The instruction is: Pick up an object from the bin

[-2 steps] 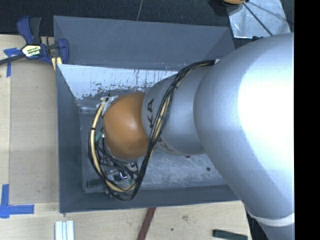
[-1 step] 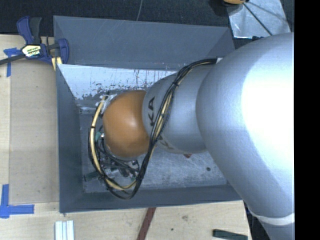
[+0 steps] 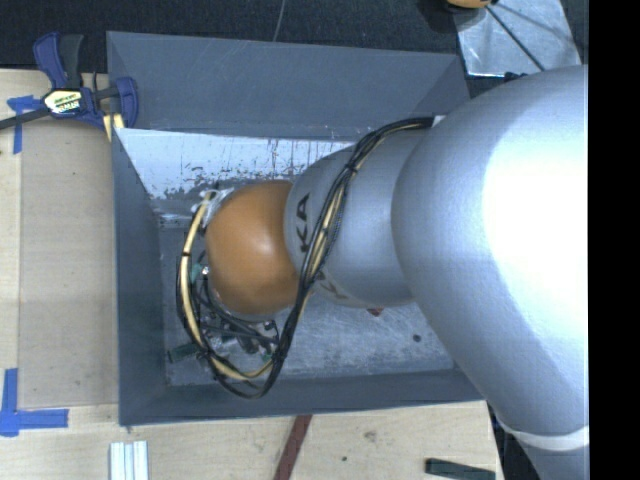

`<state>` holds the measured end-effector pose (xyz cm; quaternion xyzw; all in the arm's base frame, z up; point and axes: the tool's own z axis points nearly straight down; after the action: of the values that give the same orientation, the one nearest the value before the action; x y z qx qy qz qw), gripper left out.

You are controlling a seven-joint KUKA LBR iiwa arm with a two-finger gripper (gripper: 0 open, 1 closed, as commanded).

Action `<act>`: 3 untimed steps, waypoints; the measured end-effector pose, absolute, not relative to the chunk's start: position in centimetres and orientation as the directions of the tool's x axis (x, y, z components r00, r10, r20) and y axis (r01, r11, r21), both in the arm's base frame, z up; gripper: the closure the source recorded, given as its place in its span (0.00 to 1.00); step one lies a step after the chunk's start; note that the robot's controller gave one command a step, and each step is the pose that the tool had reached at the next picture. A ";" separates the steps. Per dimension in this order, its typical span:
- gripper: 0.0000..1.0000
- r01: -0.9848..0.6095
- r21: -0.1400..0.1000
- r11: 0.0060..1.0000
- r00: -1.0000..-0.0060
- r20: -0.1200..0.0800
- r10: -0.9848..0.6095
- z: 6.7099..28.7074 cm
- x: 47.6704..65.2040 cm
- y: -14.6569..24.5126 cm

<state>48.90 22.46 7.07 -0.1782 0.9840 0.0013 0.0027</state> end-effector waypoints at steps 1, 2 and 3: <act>1.00 -0.351 0.001 0.936 -0.936 -0.002 -0.351 7.3 48.8 22.4; 1.00 -0.351 0.000 0.937 -0.936 0.008 -0.351 9.2 48.6 22.3; 1.00 -0.351 0.000 0.937 -0.937 -0.002 -0.351 11.1 48.9 22.4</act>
Offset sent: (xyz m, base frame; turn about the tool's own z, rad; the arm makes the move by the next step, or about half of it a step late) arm 0.0001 0.0003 0.0369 0.0000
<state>48.86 22.43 11.06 -0.1782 0.9840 0.0002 0.0008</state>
